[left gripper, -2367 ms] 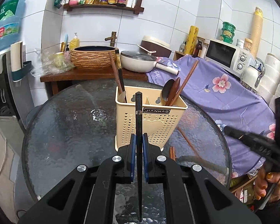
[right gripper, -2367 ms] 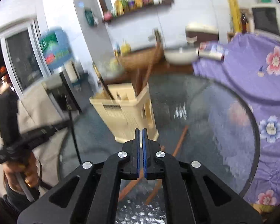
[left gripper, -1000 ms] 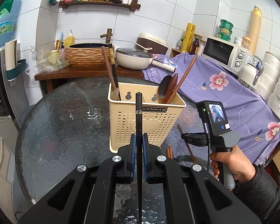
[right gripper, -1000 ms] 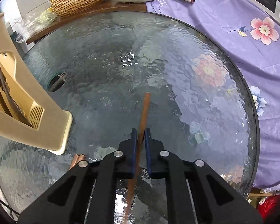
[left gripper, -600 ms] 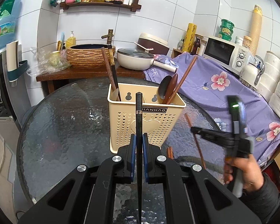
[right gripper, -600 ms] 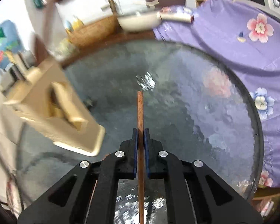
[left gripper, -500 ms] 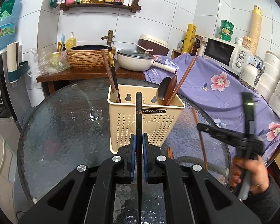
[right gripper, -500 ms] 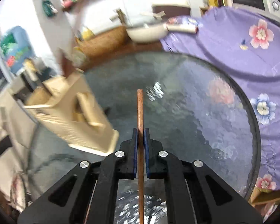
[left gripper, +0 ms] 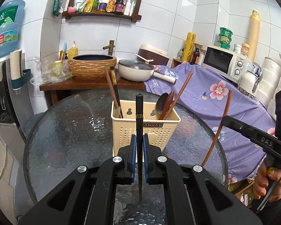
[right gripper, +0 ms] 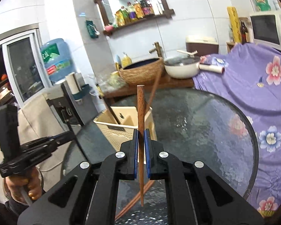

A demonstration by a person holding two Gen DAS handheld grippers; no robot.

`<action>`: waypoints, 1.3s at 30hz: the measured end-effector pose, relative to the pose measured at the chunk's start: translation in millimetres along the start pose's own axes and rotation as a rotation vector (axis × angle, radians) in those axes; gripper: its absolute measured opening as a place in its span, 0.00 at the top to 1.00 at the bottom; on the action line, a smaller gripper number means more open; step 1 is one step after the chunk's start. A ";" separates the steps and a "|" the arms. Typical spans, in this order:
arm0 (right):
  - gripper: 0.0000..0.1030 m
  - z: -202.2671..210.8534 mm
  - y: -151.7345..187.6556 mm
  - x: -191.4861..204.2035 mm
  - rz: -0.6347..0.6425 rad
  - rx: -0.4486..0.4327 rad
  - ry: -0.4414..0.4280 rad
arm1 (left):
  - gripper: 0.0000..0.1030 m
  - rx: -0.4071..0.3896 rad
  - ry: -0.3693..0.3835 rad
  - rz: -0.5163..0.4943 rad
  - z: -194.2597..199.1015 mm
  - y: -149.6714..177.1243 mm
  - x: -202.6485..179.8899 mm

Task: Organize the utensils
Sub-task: 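Carry both chopsticks over the holder and lower them inside with both tools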

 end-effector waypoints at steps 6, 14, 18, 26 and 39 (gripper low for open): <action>0.93 11.3 -19.8 17.4 0.023 -0.032 -0.029 | 0.93 -0.026 0.005 -0.017 8.0 -12.6 -5.3; 0.93 24.8 -67.0 47.6 0.076 -0.120 -0.069 | 0.93 -0.096 0.028 -0.035 28.8 -54.3 -11.9; 0.93 28.5 -102.9 62.2 0.100 -0.188 -0.056 | 0.93 -0.151 0.041 -0.032 40.7 -90.8 -14.3; 0.93 6.4 -148.9 74.4 0.114 -0.285 0.029 | 0.93 -0.233 -0.020 0.080 26.6 -146.8 11.2; 0.93 -69.7 -98.9 51.4 0.062 -0.176 0.089 | 0.93 -0.172 -0.101 0.114 -40.9 -108.0 31.2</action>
Point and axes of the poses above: each gripper's, at about its wrist camera, not at the fingertips, and z roughly against the way its jaws point, x to its left, y to its underside, the point moved 4 cm from there along -z, roughly the way its jaws point, and after that the axes turned 5 degrees about y, right-handed, at the moved point
